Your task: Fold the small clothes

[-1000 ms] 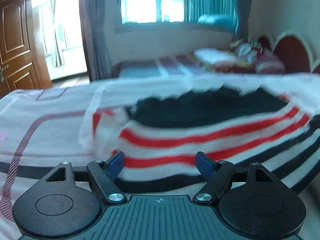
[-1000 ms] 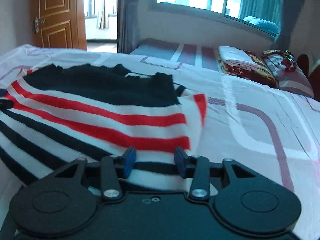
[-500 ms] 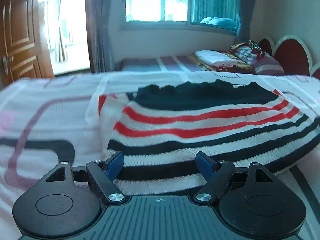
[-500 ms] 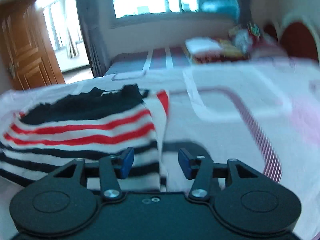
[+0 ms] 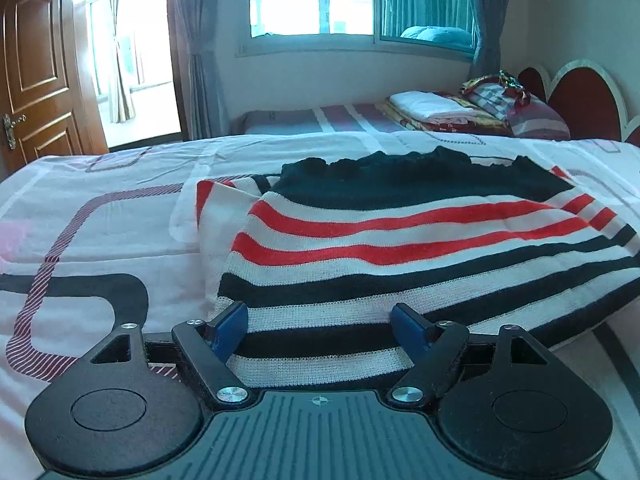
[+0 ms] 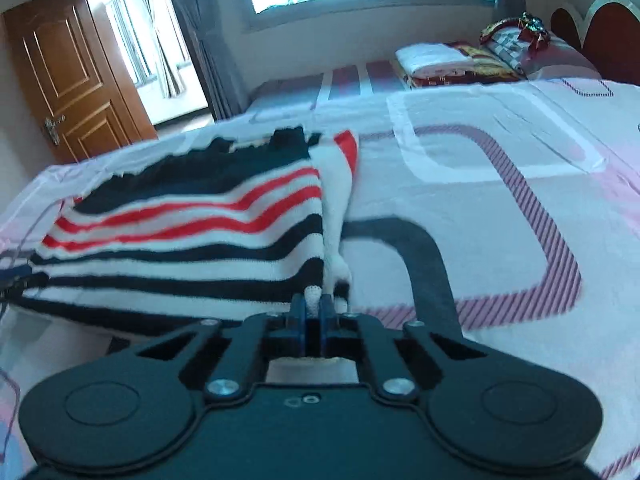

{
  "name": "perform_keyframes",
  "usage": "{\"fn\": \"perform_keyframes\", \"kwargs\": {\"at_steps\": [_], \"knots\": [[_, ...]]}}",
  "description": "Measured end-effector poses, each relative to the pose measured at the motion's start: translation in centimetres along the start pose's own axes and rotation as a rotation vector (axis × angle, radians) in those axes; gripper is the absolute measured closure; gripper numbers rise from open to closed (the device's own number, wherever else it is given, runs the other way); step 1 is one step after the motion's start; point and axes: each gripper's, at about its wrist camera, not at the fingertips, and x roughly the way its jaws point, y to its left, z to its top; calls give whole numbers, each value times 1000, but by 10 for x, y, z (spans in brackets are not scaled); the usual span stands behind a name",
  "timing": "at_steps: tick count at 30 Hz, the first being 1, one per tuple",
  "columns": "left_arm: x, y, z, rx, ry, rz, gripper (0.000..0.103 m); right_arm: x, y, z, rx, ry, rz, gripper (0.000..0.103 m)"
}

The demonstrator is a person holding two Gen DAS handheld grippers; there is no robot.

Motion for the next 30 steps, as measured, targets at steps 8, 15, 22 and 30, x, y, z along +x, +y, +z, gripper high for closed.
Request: {"fn": "perform_keyframes", "kwargs": {"at_steps": [8, 15, 22, 30], "knots": [[-23, -51, 19, 66, -78, -111, 25, -18, 45, 16, -139, -162, -40, 69], [6, -96, 17, 119, -8, -141, 24, 45, 143, 10, -406, -86, 108, 76], [-18, -27, -20, 91, 21, -64, 25, 14, 75, -12, -395, -83, -106, 78], [-27, -18, -4, -6, -52, -103, 24, -7, 52, -9, -313, -128, -123, 83]]}}
